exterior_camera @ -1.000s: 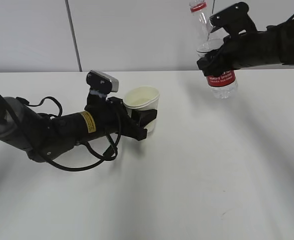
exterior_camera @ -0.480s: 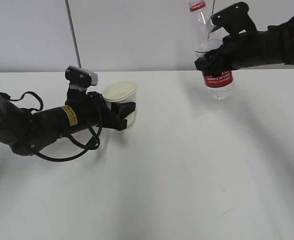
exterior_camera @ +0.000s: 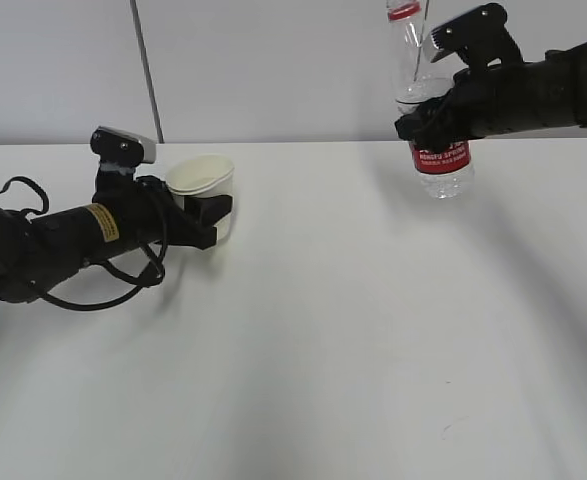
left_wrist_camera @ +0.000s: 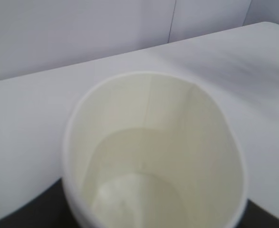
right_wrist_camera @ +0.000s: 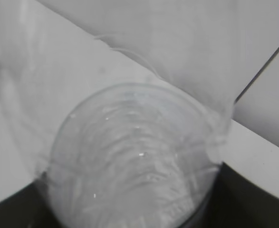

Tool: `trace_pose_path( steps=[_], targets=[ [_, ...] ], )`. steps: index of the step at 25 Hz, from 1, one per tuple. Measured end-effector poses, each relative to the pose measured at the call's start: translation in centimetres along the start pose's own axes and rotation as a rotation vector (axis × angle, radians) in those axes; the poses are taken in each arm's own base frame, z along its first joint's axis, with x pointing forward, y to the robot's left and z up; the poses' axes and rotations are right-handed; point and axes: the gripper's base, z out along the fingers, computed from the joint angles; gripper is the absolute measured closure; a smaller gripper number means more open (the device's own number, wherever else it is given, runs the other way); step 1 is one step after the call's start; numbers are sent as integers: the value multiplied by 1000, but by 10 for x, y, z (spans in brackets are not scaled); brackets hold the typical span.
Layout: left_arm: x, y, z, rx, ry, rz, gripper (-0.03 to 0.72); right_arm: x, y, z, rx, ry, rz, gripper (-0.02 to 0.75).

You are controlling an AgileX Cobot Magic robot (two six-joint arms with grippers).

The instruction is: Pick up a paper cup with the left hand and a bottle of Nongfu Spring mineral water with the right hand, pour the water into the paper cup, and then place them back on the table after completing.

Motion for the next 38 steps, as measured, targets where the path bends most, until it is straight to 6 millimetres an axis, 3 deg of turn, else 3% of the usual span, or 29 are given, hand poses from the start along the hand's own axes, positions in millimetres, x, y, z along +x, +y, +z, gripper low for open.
trace_pose_path(
  steps=[8, 38],
  targets=[
    [0, 13, -5, -34, 7, -1, 303, 0, 0, 0, -1, 0, 0, 283],
    [19, 21, -2, -92, 3, -10, 303, 0, 0, 0, -1, 0, 0, 283]
  ],
)
